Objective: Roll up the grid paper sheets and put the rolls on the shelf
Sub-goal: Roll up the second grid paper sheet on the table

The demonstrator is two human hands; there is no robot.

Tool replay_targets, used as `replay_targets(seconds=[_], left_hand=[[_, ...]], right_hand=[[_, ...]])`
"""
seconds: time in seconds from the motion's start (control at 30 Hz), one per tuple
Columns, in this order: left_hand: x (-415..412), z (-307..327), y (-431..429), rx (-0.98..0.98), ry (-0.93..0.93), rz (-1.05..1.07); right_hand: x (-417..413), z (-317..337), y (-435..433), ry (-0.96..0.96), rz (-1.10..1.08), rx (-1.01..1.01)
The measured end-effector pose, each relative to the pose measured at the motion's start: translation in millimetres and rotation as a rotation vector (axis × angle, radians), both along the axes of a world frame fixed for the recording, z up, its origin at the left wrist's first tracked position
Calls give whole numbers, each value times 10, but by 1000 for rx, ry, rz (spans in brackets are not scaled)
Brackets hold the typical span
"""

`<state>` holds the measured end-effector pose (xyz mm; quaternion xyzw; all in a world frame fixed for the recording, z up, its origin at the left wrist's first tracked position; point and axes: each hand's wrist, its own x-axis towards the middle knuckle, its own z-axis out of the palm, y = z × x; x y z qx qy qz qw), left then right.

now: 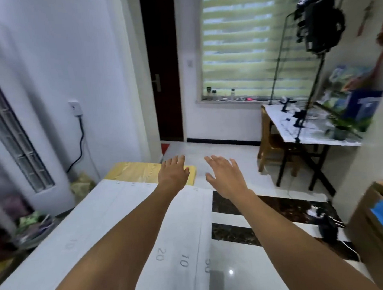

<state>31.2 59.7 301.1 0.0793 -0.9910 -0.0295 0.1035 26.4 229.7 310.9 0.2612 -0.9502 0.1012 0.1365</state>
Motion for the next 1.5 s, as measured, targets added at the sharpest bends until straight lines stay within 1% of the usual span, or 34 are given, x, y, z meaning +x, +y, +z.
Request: replay_targets(seconds=[0.1,0.2,0.33,0.43,0.5,0.6,0.7,0.83,1.0,1.17,1.23,1.37,1.5], left_hand=[[-203,-5,-255,-23,-43,92],[-363,81,-457,-79,-15,169],[-485,114,-657,-83,5,283],[-543,81,-806,-37,26,401],[-534,47,-838,-2,36,508],[-499,-40,-776,-2,23,611],[-489,-53,-503,-13,-19,718],[-447,-53,-275,5,-13,846],[-49,-199,-151,66,-56,1033],[289,-413,-108,95,-95,1150],[303,-476,-93,103,-80,1170],[267,-601,-11,152,-48,1189],[300,-689,-42,165,-25,1226]], right_hand=[[-298,-52,-287,-45,94,-44],[-554,-91,-510,-64,153,-62],[-932,-89,-789,-62,250,-79],[-1190,-27,-982,-41,361,-90],[-1358,-42,-1056,-15,469,-86],[-1604,-138,-1064,40,607,-49],[-1791,-227,-1027,-50,678,-18],[-1754,-197,-1084,-118,829,-21],[-1488,-307,-1134,-134,1002,6],[-1418,-394,-1198,-144,1069,10],[-1406,-427,-1189,-141,1088,14],[-1394,-529,-1162,-134,1138,87],[-1368,-543,-1293,-117,1148,73]])
